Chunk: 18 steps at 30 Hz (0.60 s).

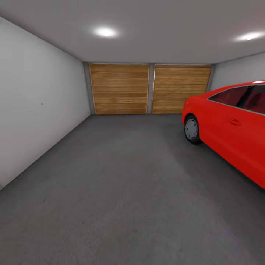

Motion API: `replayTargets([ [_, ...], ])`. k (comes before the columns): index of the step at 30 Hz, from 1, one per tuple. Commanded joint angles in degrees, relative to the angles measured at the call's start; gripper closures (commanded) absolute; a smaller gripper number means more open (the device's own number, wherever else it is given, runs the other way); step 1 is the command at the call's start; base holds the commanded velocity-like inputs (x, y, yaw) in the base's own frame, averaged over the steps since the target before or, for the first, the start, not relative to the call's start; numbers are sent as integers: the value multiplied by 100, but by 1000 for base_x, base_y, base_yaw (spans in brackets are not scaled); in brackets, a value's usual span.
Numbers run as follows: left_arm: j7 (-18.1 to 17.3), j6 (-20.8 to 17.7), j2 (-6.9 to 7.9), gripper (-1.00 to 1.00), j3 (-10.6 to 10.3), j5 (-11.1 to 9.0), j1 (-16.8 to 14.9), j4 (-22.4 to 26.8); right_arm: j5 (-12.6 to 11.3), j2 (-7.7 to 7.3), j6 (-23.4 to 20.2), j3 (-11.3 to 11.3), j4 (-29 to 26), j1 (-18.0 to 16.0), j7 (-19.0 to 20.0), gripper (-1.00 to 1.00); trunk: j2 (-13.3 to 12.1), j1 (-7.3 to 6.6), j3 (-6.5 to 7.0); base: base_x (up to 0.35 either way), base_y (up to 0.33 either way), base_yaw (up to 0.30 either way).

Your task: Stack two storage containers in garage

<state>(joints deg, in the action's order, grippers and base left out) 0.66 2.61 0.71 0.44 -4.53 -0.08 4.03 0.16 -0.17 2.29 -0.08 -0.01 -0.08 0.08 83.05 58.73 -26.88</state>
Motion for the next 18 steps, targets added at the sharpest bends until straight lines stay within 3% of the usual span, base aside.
replayTargets([
  [1, 4, 11, -1, -100, -1, -48, -1, 2, 2, -1, 17, -1, 1, -1, 1, -100, 3, 0, -5, 0, 0, 276],
  [18, 5, 11, -2, -100, 6, -56, -1, -7, 2, 2, 17, -1, 1, -1, 1, -100, 3, 0, -5, 0, 0, 276],
])
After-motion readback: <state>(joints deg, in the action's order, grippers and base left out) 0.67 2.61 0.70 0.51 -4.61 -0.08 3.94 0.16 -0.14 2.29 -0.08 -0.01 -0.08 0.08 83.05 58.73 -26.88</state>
